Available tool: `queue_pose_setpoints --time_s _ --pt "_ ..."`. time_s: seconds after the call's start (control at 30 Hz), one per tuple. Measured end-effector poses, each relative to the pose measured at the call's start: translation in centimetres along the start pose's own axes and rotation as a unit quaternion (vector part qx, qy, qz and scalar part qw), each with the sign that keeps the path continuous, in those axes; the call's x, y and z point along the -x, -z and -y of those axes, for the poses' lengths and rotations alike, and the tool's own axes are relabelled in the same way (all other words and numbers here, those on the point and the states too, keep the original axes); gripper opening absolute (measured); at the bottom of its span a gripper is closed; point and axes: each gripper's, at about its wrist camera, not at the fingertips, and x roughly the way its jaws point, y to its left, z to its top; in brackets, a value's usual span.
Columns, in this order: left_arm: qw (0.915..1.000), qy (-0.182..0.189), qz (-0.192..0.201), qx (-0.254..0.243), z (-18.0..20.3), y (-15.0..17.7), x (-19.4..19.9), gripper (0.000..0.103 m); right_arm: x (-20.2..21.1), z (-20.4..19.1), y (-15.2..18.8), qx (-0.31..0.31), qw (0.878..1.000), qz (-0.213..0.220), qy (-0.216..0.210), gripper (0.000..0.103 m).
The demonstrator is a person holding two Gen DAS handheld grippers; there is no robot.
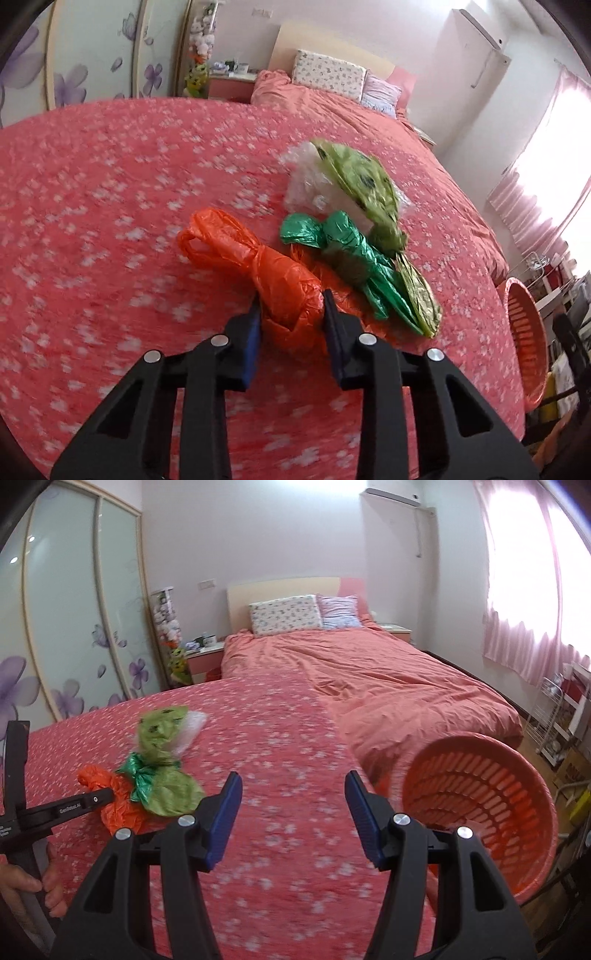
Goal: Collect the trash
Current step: 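Return to the pile and grasp the red-orange bag with the left tool, then grasp the yellow-green bag with the right tool while the left tool holds the red bag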
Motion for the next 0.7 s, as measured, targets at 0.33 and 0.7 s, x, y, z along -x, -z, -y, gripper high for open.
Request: queue_pose_setpoints --time_s 0.33,0.7 --pt "0.9968 -0.07 0.039 -0.008 -6.8 -0.2 3.7 0.031 -5.1 -7.2 -1.0 0.019 0.997 -0.045 -0.065 0.052" --pt "0.9941 -0.093 0.055 0.012 -11.1 -1.3 5.0 0.031 -12.1 -14.6 -1.6 0.052 0.988 -0.111 -0.097 0.038"
